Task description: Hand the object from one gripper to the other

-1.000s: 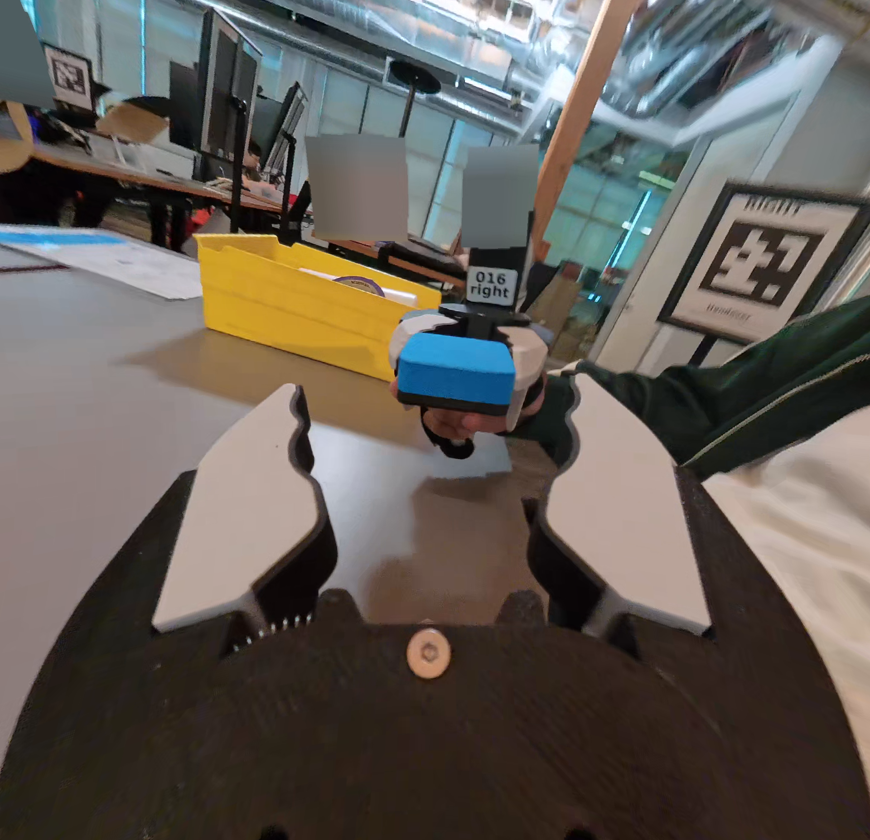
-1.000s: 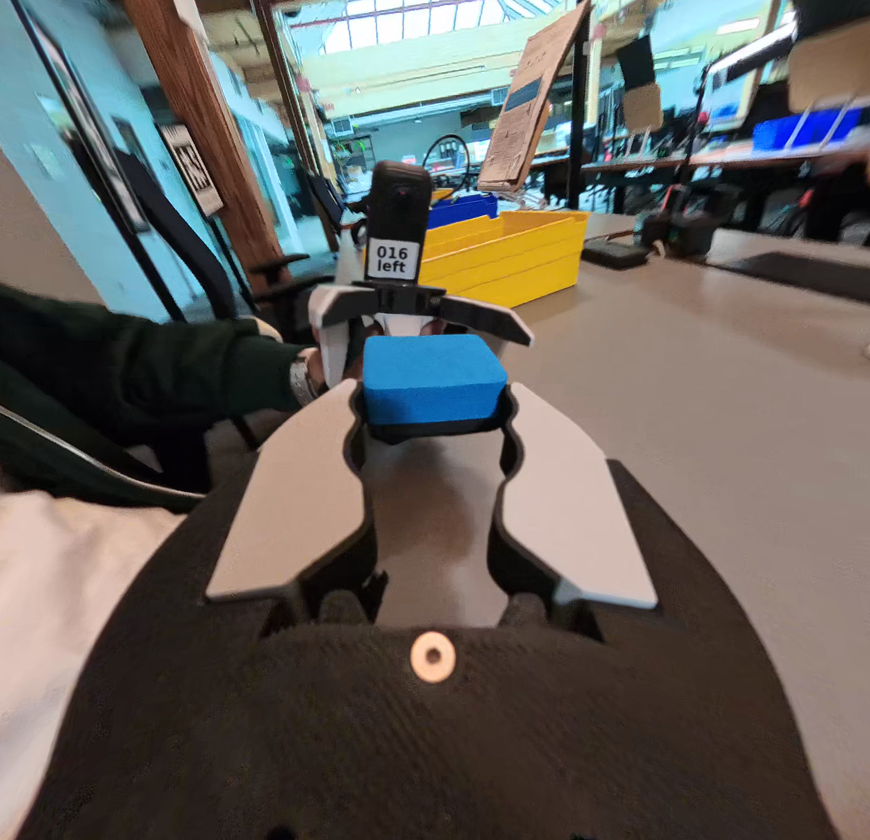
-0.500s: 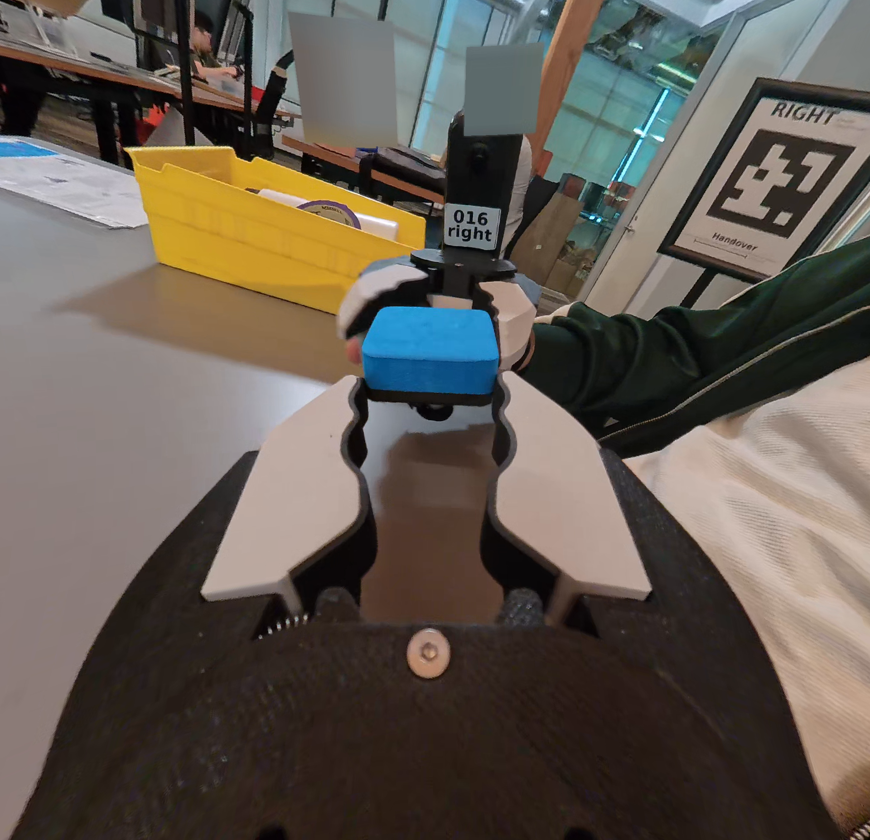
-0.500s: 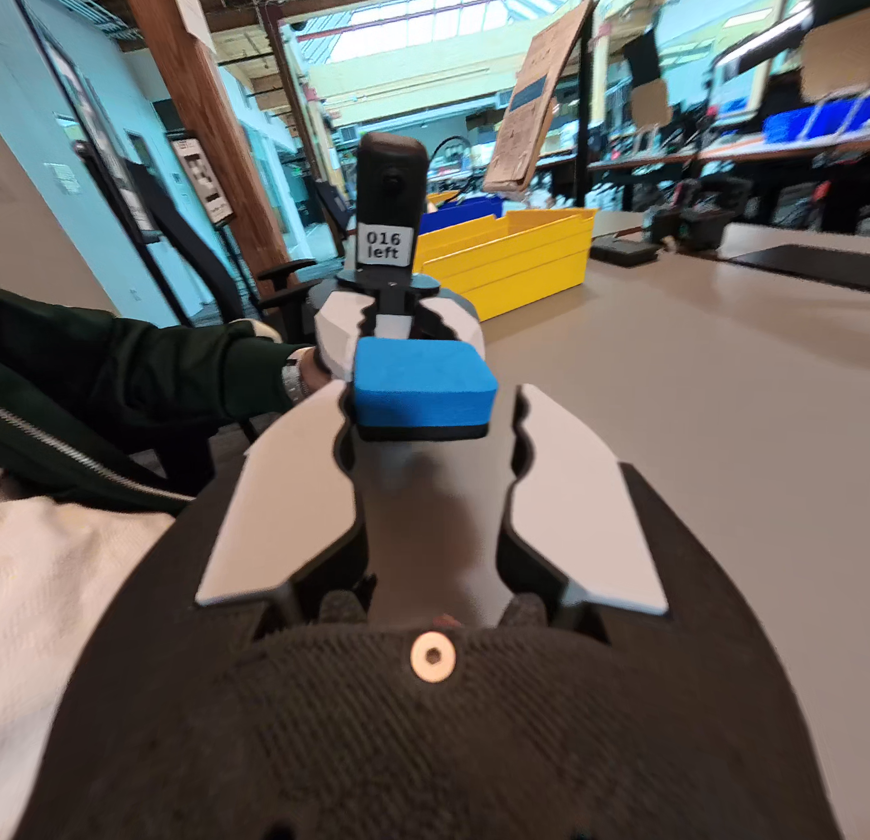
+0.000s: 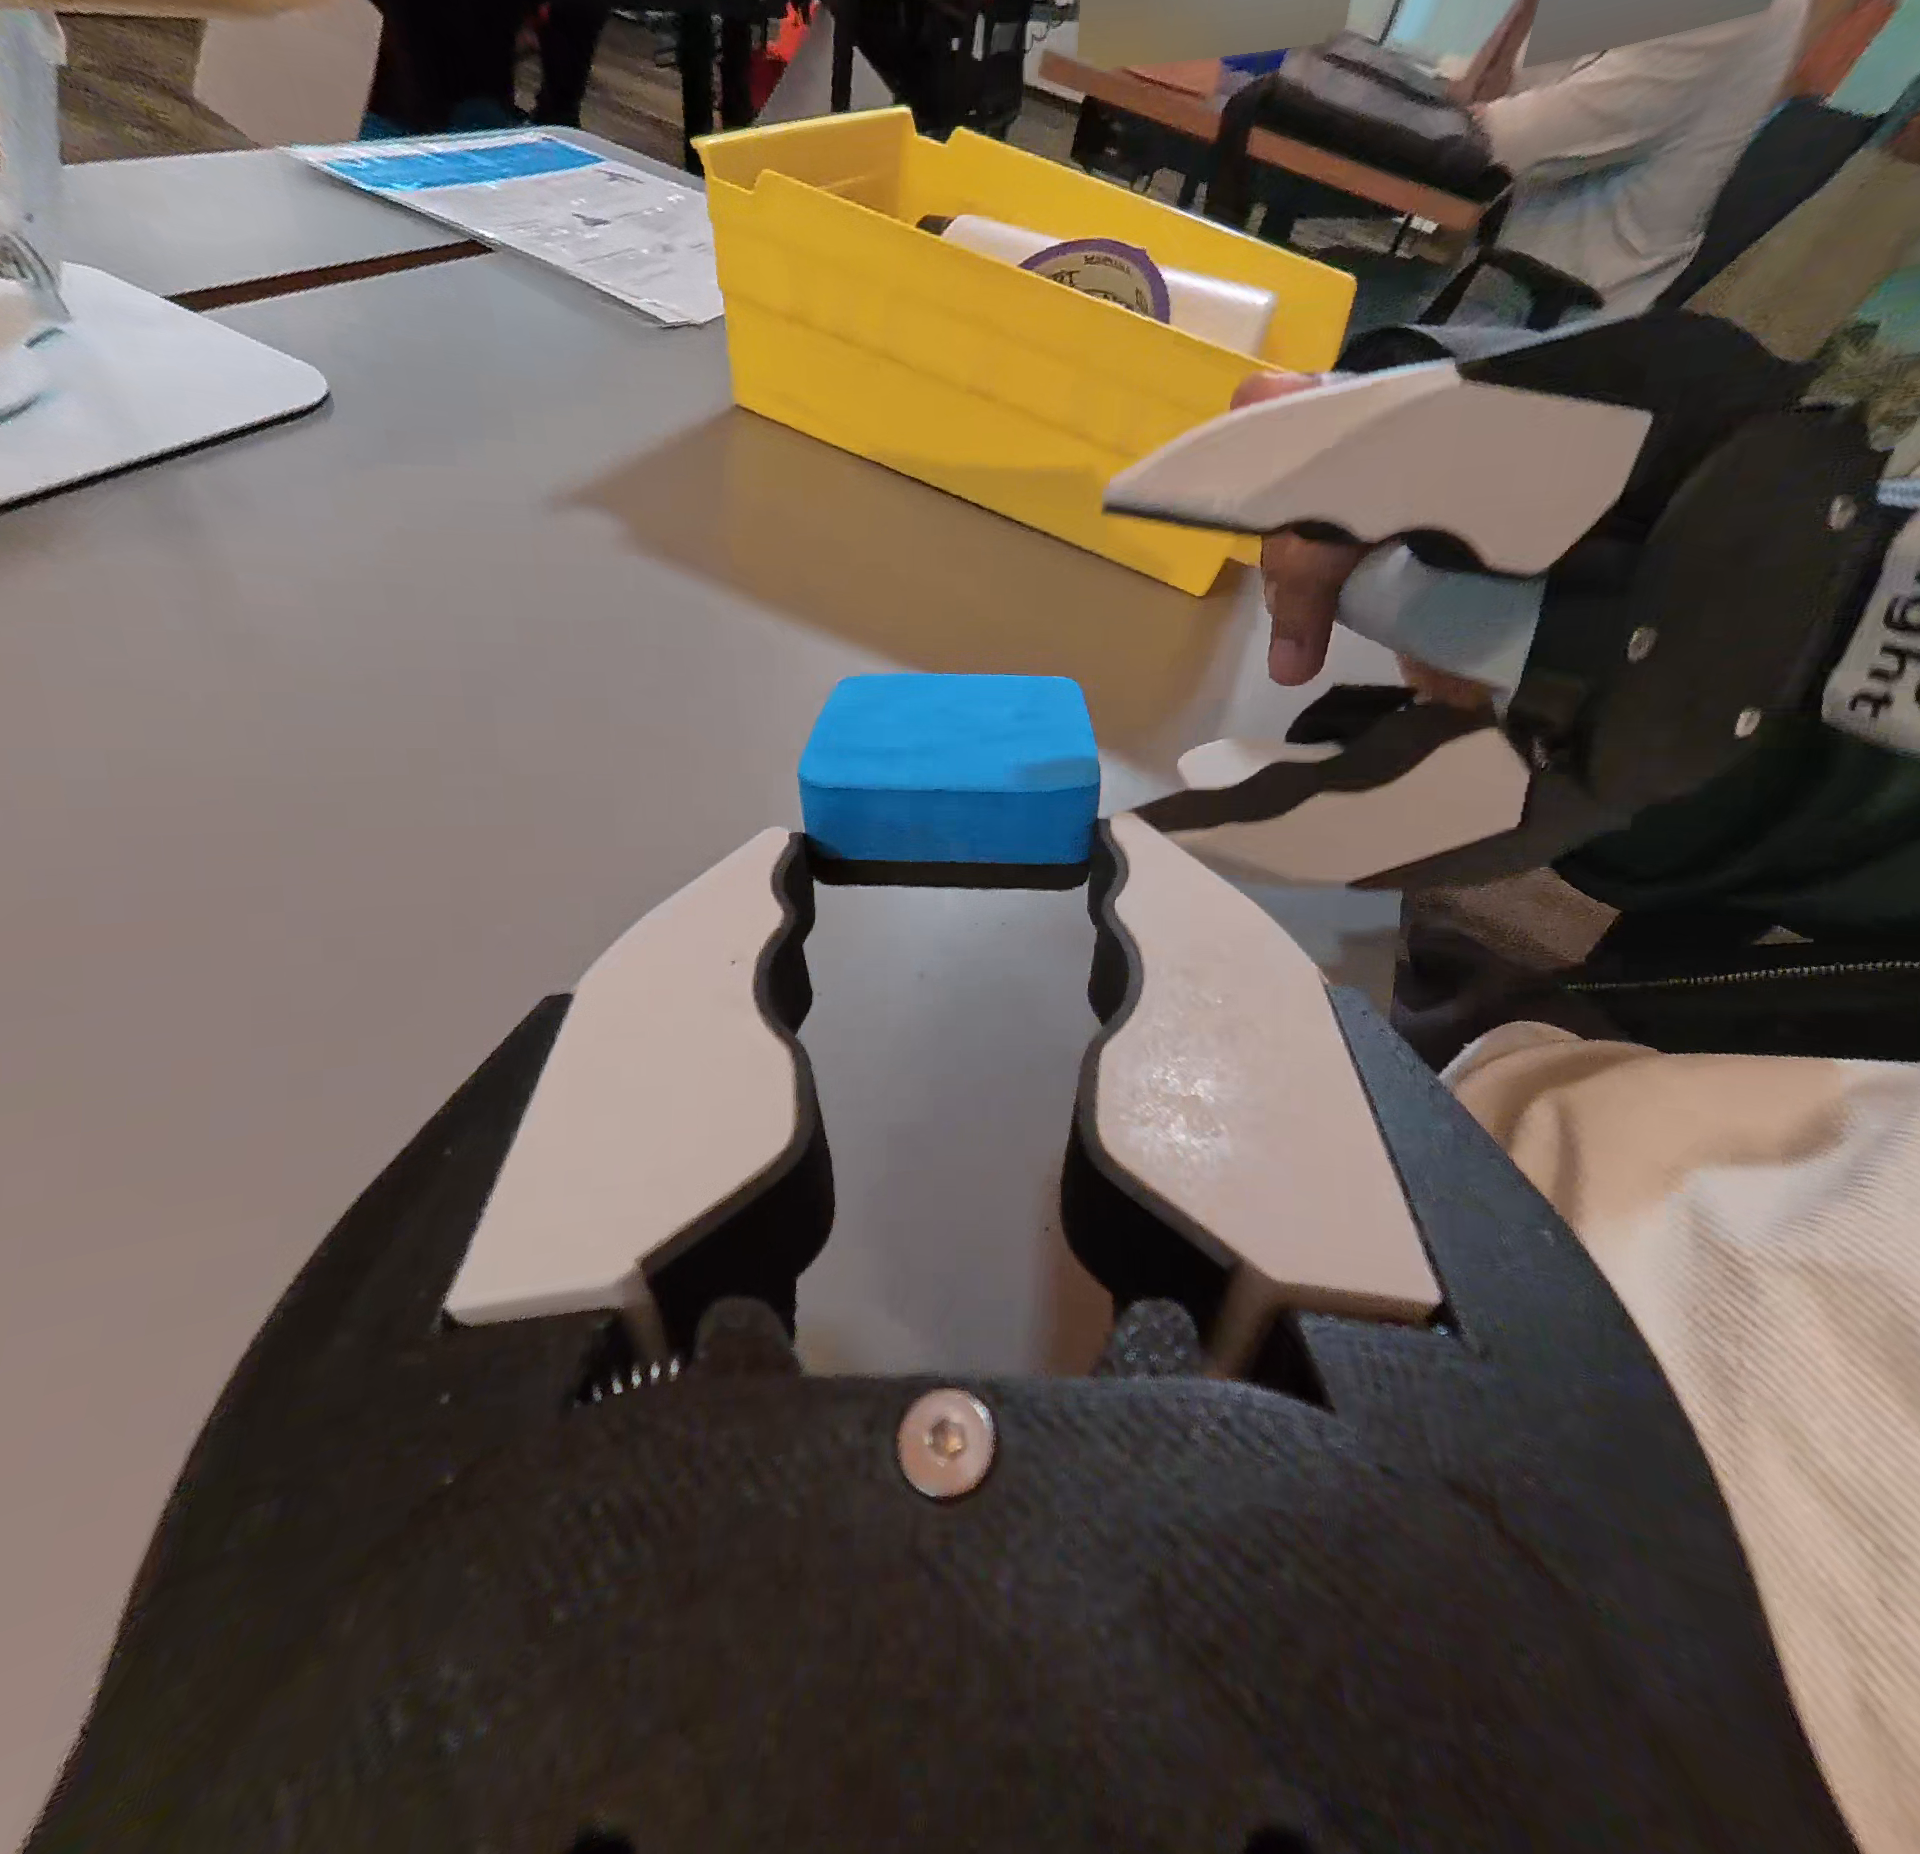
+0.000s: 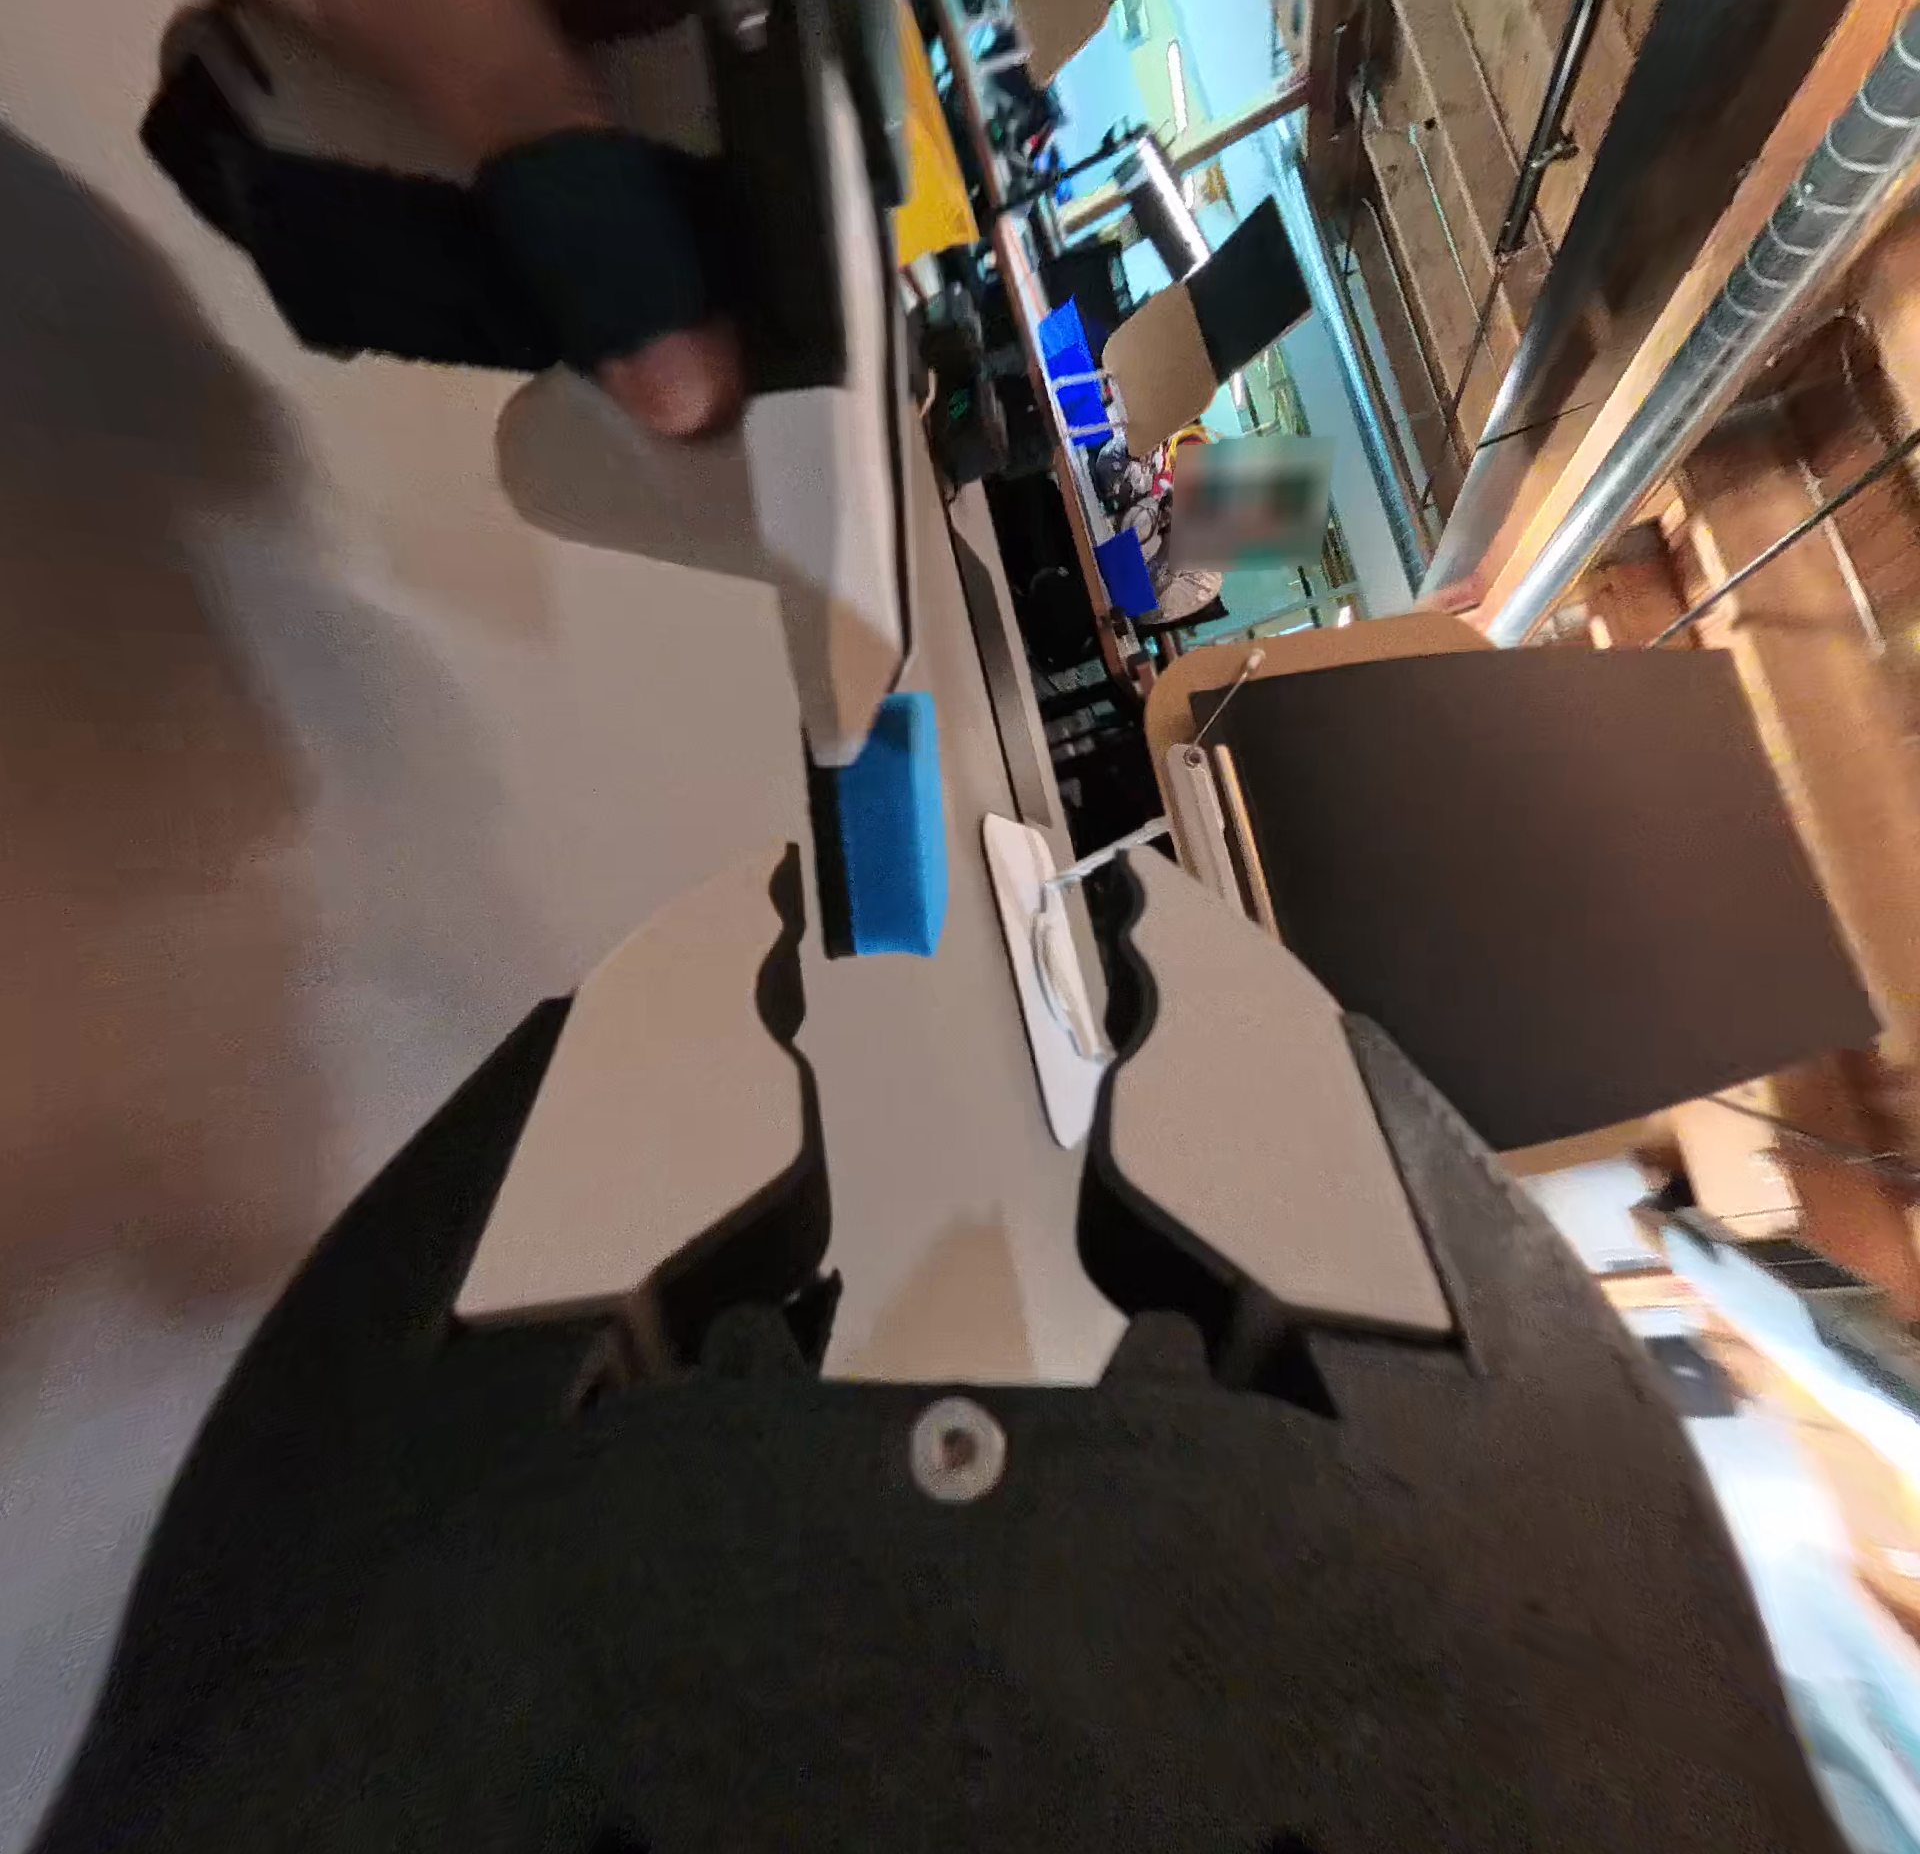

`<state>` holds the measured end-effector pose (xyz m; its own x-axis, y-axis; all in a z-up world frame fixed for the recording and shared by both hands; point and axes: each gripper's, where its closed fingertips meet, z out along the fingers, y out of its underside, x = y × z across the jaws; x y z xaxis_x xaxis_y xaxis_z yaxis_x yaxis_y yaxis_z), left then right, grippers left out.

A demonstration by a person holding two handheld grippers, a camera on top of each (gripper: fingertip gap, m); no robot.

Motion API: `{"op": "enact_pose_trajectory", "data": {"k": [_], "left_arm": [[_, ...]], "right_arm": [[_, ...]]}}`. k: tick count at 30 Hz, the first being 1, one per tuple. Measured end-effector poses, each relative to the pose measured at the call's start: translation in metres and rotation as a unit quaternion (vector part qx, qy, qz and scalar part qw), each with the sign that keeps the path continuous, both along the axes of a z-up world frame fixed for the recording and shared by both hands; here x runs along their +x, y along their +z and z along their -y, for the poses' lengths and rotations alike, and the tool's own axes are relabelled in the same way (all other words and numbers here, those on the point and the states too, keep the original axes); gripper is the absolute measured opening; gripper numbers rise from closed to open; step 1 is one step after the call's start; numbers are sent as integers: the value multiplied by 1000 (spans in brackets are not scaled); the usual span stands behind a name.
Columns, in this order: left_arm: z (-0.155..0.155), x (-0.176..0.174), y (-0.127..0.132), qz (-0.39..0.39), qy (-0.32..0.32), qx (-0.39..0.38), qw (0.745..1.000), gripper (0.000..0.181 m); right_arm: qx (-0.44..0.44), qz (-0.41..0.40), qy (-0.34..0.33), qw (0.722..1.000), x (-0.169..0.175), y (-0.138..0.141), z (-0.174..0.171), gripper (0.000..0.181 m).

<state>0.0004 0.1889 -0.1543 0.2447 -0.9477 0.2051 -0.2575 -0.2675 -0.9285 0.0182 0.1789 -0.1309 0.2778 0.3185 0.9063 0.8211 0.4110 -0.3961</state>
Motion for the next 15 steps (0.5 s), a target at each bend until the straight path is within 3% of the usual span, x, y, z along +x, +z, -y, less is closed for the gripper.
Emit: {"op": "enact_pose_trajectory", "data": {"k": [4,6,12,15], "left_arm": [[7,5,3,14,-1,-16,1000,53],[9,6,5,25,-8,-23,999,54],[11,5,13,65,-29,-2,997,54],[9,5,26,123,-37,29,991,82]], "right_arm": [[-1,47,-52,998,6,-12,-10,49],[-12,48,-58,997,13,-15,-12,24],[2,43,-49,998,11,-8,-9,23],[-36,-24,-39,998,14,-4,-9,23]]}}
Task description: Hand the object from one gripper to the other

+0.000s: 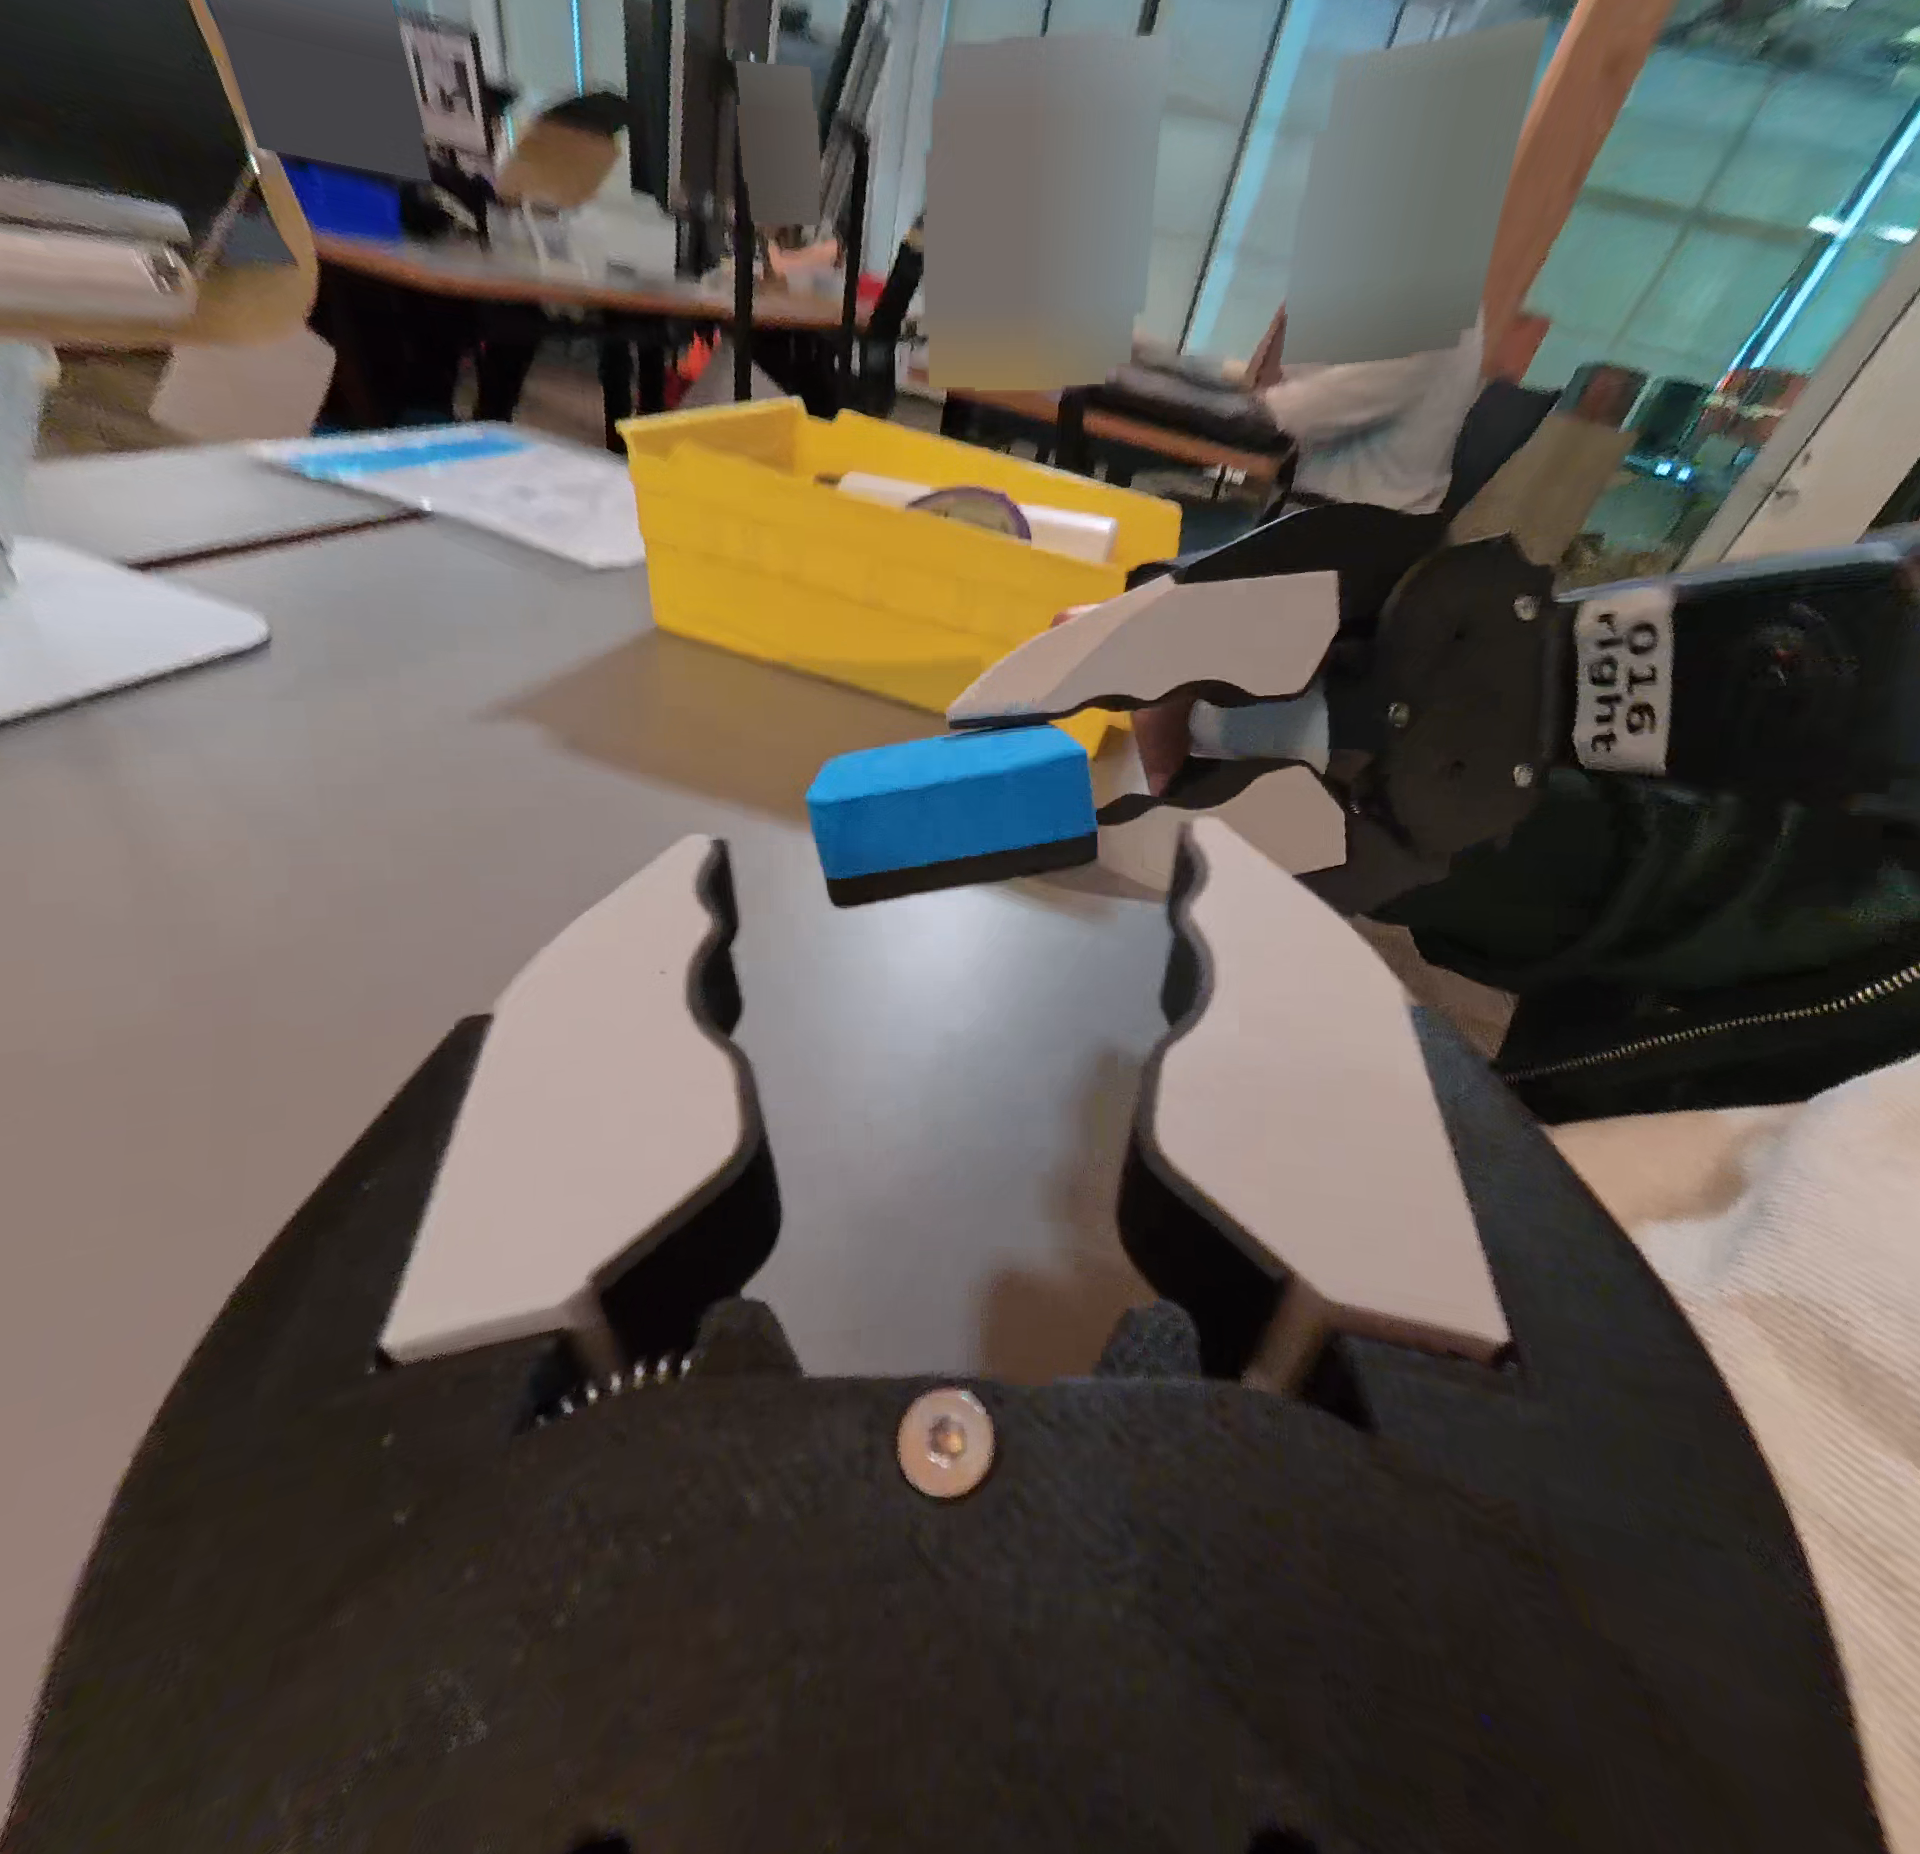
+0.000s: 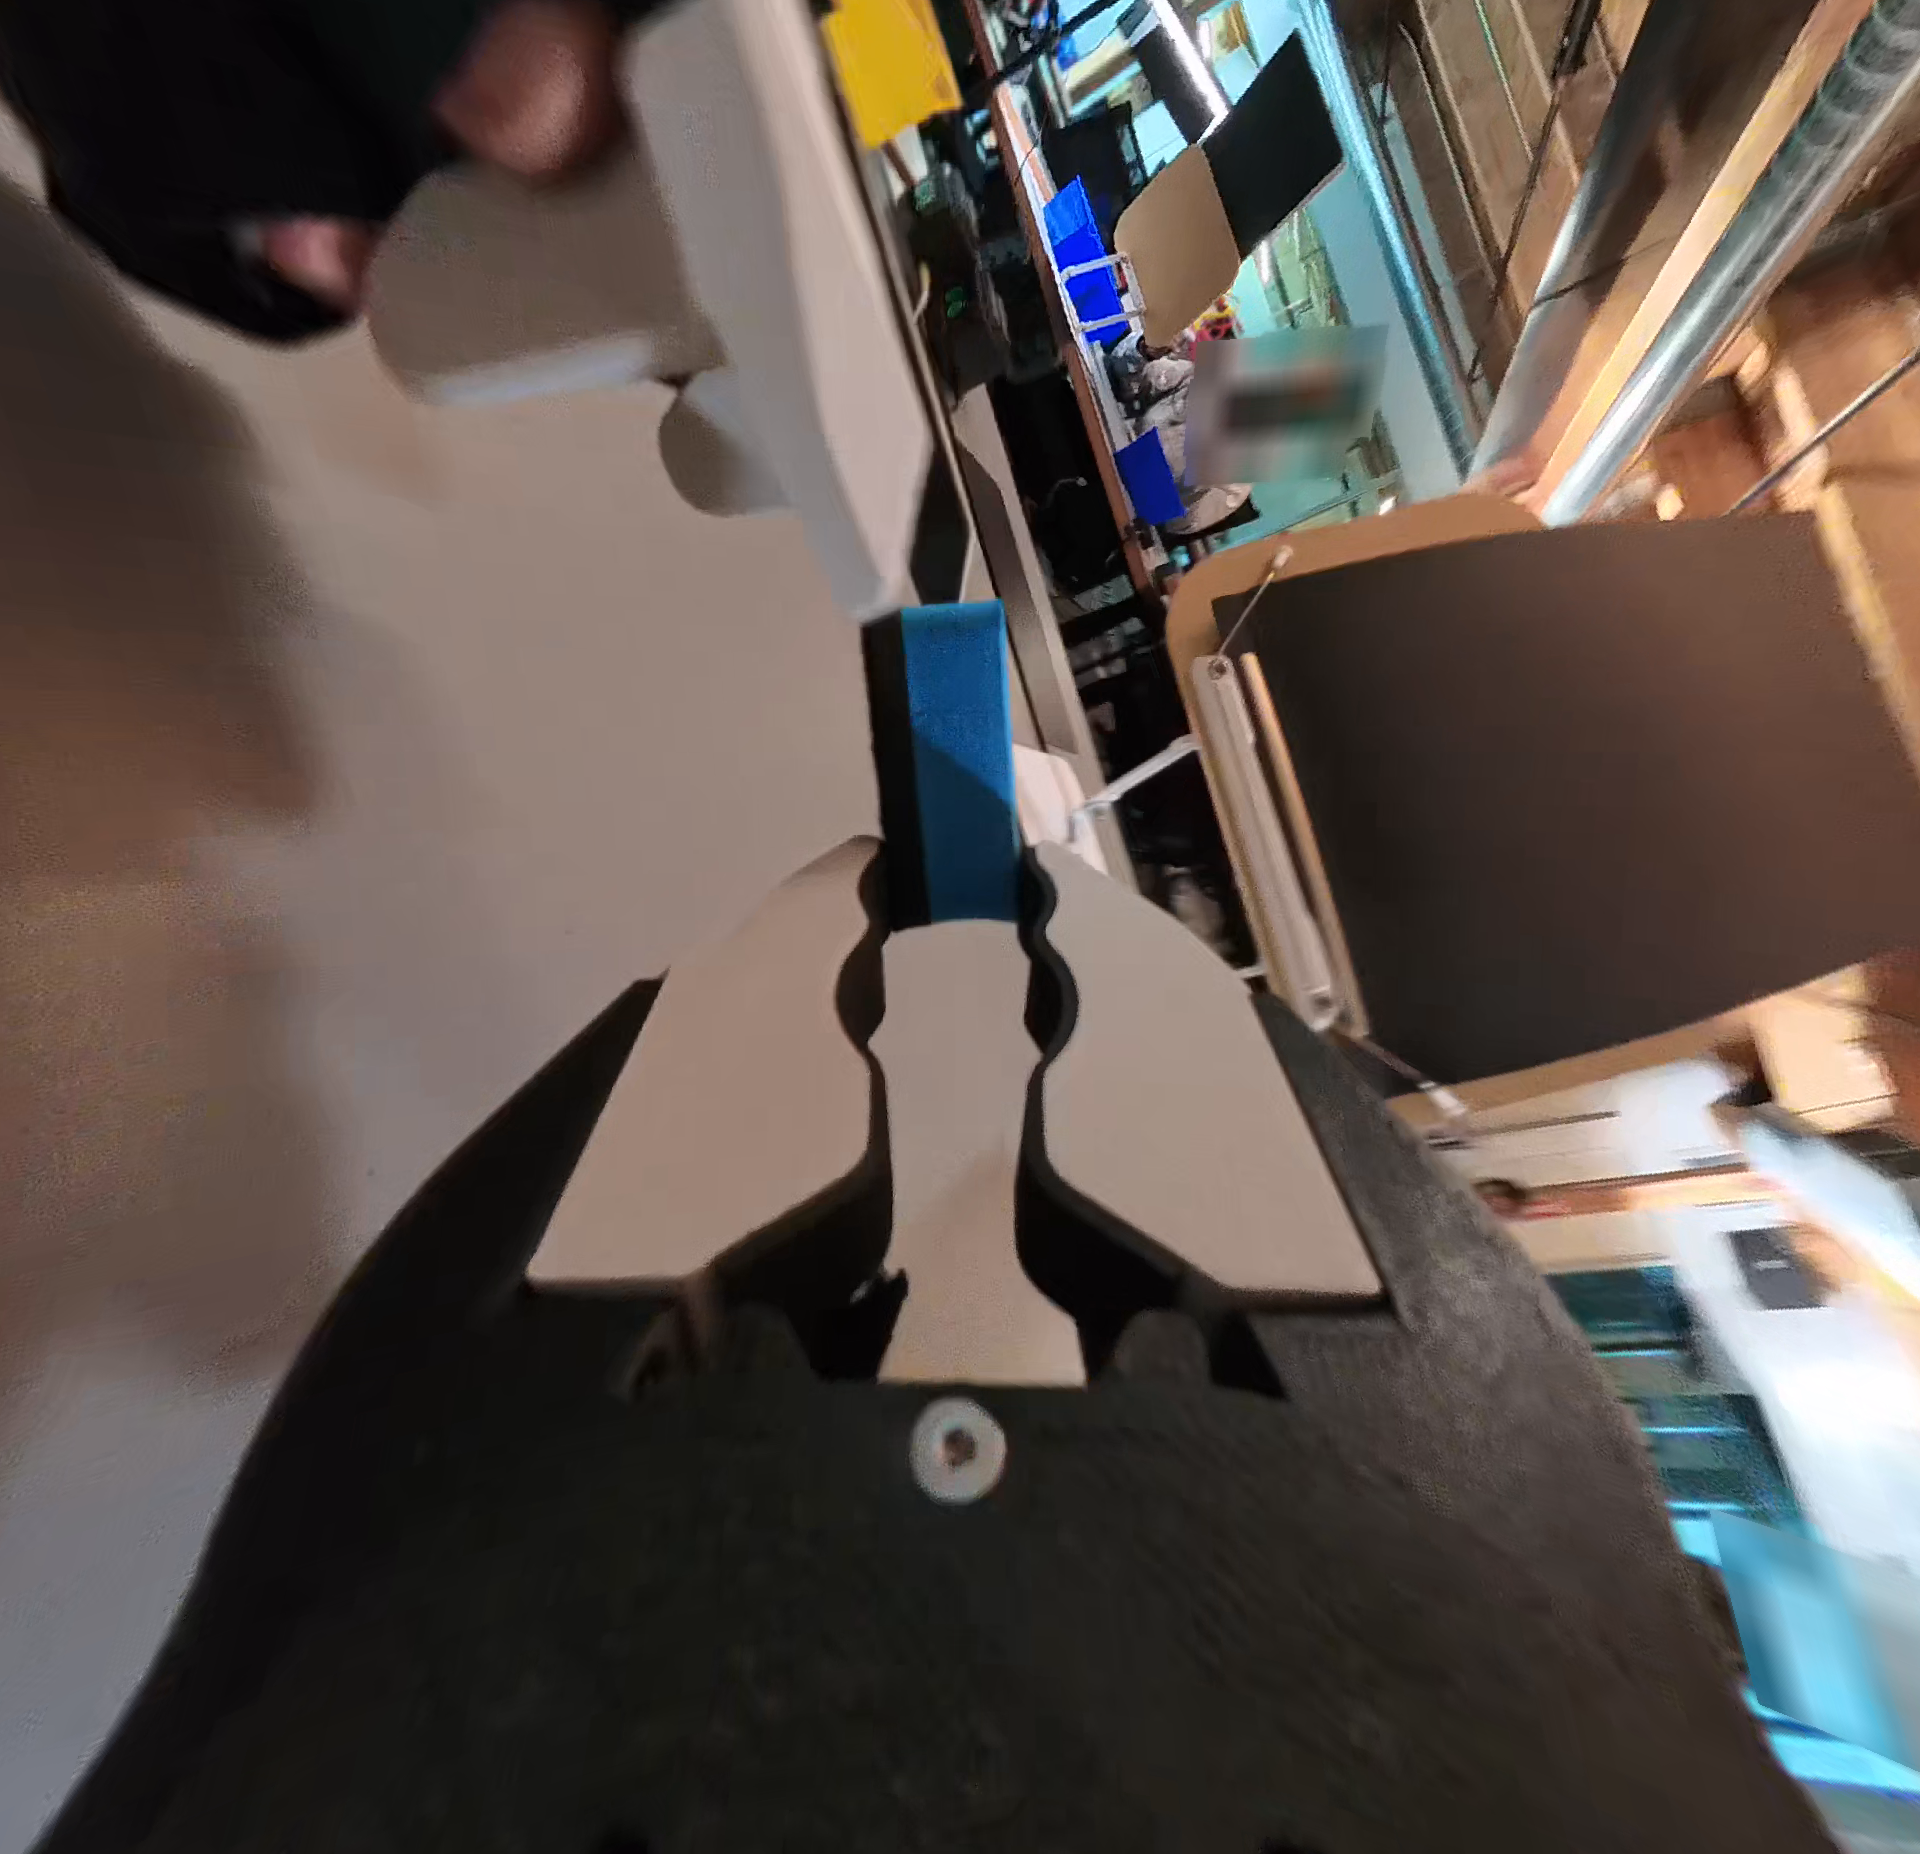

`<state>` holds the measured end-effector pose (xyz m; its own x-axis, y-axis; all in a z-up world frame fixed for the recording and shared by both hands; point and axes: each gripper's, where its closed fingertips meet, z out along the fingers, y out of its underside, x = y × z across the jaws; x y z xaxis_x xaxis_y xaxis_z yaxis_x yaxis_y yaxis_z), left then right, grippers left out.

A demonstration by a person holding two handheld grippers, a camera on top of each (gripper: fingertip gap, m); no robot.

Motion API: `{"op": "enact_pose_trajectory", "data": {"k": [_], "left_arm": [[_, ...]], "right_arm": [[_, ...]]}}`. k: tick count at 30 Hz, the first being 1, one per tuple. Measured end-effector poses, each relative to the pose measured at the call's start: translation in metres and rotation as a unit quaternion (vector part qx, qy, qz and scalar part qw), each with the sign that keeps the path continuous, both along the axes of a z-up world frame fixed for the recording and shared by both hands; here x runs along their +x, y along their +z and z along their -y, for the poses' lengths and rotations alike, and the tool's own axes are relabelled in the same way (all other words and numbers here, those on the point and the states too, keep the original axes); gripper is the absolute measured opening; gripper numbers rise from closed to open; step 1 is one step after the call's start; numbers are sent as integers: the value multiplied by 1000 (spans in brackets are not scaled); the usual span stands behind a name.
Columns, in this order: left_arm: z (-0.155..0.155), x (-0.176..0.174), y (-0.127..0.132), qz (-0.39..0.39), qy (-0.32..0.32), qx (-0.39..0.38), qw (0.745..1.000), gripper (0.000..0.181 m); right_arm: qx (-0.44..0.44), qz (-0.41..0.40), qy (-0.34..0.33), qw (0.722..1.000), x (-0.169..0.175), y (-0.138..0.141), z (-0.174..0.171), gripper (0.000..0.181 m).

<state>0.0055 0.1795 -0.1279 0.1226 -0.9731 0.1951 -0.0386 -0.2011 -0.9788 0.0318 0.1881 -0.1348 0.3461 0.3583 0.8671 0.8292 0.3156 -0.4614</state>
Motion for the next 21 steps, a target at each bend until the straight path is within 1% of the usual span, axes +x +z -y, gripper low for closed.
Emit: {"op": "enact_pose_trajectory", "data": {"k": [1,2,3,5,6,8,10,11,12,13,16,19,21], "left_arm": [[0,0,2,11,-3,8,1000,87],[0,-1,3,16,-6,18,1000,89],[-1,-1,3,17,-5,31,999,89],[1,-1,3,21,-11,55,998,84],[3,-1,5,28,-18,65,997,77],[8,-2,13,52,-30,75,995,55],[13,-3,21,79,-42,75,993,50],[13,-4,23,86,-45,71,993,50],[13,-4,23,89,-45,63,993,49],[11,-4,22,90,-44,53,994,52],[9,-4,21,104,-55,13,993,57],[14,-5,25,124,-80,-23,989,51],[16,-5,24,122,-92,-40,987,48]], "right_arm": [[-19,-36,2,999,3,2,-1,23],[-44,-75,9,996,5,3,-2,23],[-74,-120,32,989,4,4,0,23],[-131,-214,83,965,1,8,5,23],[-170,-254,103,946,0,6,6,23],[-257,-336,140,895,-4,1,9,23],[-318,-421,171,832,-5,4,12,23],[-336,-458,187,801,-4,9,13,23],[-345,-486,201,777,-3,14,14,23],[-353,-502,213,760,-3,18,16,22],[-380,-508,237,736,-8,17,22,23],[-400,-525,255,706,-17,18,27,23],[-414,-534,263,688,-22,17,30,23]]}}
